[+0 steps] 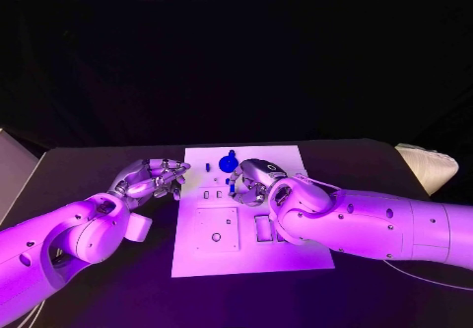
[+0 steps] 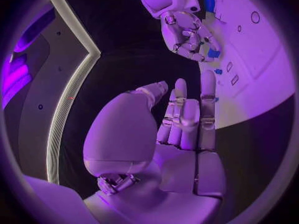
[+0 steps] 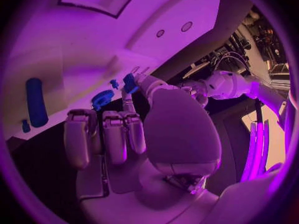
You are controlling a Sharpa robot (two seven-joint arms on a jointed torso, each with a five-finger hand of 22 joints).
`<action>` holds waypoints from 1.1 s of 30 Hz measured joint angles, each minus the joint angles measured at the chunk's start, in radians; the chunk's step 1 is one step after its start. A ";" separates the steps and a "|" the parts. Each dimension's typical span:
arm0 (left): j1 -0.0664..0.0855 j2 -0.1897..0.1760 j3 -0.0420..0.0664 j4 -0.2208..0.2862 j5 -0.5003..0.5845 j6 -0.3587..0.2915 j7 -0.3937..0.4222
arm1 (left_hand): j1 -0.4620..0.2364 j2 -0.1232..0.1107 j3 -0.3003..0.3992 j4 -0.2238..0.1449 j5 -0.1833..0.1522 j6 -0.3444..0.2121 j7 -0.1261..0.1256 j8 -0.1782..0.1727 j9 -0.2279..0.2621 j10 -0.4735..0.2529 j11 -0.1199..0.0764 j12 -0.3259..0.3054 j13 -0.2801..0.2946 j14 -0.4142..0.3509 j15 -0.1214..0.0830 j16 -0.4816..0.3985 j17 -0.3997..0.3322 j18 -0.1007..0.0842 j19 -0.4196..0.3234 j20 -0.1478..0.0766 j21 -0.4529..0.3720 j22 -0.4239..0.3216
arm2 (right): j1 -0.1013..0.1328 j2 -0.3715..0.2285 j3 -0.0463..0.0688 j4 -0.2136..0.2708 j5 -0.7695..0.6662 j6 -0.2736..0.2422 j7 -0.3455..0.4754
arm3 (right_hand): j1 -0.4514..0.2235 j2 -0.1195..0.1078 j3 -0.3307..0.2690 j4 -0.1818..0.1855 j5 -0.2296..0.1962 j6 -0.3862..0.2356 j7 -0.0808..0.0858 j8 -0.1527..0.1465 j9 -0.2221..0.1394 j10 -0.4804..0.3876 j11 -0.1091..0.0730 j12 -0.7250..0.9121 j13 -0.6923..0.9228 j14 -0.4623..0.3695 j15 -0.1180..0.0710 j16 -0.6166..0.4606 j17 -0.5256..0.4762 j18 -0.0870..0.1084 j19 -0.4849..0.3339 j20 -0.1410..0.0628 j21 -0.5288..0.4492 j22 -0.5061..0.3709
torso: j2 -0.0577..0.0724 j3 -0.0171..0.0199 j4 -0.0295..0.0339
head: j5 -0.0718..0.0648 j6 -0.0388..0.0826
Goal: Assemble the parts on the task board
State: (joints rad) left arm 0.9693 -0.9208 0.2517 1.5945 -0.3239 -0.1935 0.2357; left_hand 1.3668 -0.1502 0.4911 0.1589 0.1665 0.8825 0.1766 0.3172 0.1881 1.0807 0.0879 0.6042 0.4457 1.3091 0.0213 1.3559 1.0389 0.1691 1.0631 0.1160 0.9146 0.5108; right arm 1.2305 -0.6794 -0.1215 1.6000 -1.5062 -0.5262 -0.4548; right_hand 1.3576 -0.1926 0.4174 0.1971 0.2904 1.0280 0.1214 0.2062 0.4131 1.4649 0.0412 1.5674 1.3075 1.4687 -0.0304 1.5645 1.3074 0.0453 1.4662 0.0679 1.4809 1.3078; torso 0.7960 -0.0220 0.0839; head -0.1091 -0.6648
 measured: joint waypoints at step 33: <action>0.000 0.002 0.000 -0.001 -0.039 0.027 -0.044 | -0.004 -0.003 0.006 0.006 0.000 0.000 -0.007 0.047 0.018 -0.023 -0.006 0.112 0.070 0.037 -0.005 0.041 0.078 0.000 -0.018 -0.003 0.063 0.041 | -0.021 0.024 -0.002 -0.041 -0.033 0.004 -0.022 | -0.005 -0.005 0.000 0.000 -0.001 -0.001 -0.002 0.002 0.001 0.000 0.000 0.000 0.000 0.000 0.000 0.000 0.000 0.000 0.000 0.000 0.000 0.000 | -0.001 -0.0004 -0.0012 | 0.001 -0.012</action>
State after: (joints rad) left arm 0.9693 -0.9191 0.2519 1.5930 -0.3631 -0.1663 0.1914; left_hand 1.3625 -0.1537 0.4967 0.1644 0.1665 0.8828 0.1695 0.3644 0.2062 1.0577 0.0823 0.7165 0.5160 1.3458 0.0161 1.3969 1.1168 0.1691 1.0451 0.1127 0.9779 0.5515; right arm 1.2093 -0.6552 -0.1237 1.5589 -1.5397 -0.5223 -0.4765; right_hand 1.3527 -0.1976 0.4170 0.1974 0.2899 1.0267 0.1196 0.2086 0.4142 1.4649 0.0413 1.5674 1.3074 1.4687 -0.0303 1.5645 1.3074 0.0454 1.4661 0.0681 1.4809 1.3073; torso 0.7949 -0.0223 0.0827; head -0.1079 -0.6770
